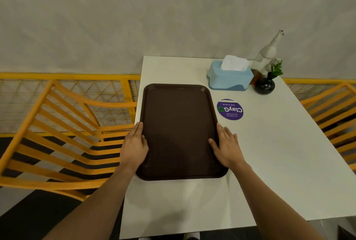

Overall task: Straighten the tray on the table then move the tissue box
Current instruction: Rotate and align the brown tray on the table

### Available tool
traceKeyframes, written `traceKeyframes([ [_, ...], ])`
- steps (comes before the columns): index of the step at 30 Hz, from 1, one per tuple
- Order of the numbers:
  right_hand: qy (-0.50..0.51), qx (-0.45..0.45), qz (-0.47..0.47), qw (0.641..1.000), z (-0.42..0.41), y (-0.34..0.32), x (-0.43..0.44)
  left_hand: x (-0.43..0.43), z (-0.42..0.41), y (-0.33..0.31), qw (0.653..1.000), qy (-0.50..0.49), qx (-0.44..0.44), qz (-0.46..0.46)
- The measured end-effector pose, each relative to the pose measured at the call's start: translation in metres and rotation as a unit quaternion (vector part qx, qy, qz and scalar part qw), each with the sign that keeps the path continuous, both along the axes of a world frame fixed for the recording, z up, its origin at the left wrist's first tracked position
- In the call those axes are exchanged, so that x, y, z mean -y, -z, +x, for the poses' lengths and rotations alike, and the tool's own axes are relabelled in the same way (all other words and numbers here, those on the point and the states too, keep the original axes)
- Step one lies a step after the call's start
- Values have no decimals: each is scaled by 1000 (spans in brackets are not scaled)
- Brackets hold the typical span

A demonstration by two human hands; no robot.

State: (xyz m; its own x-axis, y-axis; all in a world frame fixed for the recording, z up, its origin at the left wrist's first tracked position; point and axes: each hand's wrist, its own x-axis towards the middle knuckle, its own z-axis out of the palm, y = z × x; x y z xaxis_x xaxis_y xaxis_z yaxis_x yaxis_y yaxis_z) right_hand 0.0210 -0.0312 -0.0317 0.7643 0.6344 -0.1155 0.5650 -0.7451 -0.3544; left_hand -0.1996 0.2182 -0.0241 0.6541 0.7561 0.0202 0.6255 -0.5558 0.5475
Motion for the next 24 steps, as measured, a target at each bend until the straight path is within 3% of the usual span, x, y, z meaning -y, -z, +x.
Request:
traceKeyframes([
  [9,8,4,40,999,-14,7,11,9,-13,7,1000,-20,18,-14],
  [24,10,12,24,1000,-21,6,20,21,-23,4,998,-15,44,-32],
])
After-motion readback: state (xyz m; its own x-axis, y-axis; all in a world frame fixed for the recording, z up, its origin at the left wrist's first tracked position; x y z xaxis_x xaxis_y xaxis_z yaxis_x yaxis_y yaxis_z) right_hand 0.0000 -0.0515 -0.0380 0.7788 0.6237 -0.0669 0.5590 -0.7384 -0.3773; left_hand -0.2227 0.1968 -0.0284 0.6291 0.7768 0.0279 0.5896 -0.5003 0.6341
